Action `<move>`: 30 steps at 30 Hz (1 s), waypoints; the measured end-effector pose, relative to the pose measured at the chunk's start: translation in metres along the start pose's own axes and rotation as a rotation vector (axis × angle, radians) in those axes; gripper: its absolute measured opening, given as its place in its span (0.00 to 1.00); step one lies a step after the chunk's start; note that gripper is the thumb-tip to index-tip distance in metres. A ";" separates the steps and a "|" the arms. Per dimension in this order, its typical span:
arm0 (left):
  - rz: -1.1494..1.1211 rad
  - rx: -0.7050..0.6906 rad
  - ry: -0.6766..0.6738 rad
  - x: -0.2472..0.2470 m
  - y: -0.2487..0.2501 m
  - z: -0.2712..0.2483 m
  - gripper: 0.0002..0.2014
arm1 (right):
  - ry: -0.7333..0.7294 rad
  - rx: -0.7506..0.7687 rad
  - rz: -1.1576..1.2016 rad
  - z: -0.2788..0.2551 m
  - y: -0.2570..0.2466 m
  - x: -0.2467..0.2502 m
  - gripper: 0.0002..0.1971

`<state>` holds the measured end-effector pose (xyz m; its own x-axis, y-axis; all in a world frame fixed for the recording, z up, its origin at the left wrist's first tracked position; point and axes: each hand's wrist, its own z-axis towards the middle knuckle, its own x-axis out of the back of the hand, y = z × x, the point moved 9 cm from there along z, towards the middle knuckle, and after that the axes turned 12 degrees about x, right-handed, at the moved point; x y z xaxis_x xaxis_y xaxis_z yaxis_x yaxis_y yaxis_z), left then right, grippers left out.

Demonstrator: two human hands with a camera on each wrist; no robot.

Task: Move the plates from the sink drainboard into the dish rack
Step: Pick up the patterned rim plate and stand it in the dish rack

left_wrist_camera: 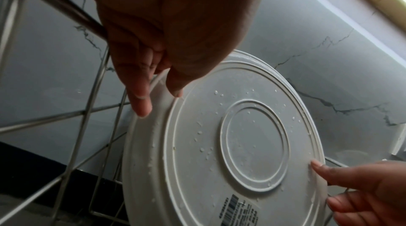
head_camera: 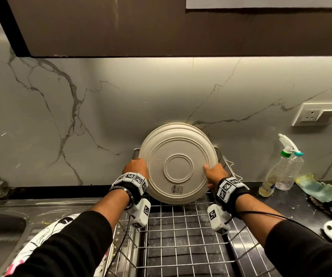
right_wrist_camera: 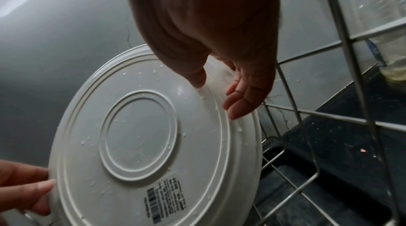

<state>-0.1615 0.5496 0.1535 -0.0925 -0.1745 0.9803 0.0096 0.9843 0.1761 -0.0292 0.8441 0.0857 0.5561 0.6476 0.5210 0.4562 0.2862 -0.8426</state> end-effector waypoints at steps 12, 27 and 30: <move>-0.019 0.016 0.011 0.004 0.002 -0.002 0.18 | -0.038 -0.003 -0.005 -0.003 -0.002 0.004 0.32; -0.155 0.007 -0.029 0.018 -0.005 -0.018 0.18 | -0.037 0.074 -0.064 -0.029 -0.026 0.017 0.34; -0.196 0.019 -0.056 0.021 -0.010 -0.022 0.20 | -0.018 0.116 -0.093 -0.037 -0.035 0.021 0.34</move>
<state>-0.1417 0.5352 0.1743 -0.1456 -0.3619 0.9208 -0.0331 0.9320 0.3610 -0.0080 0.8217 0.1309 0.5019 0.6265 0.5963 0.4211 0.4252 -0.8012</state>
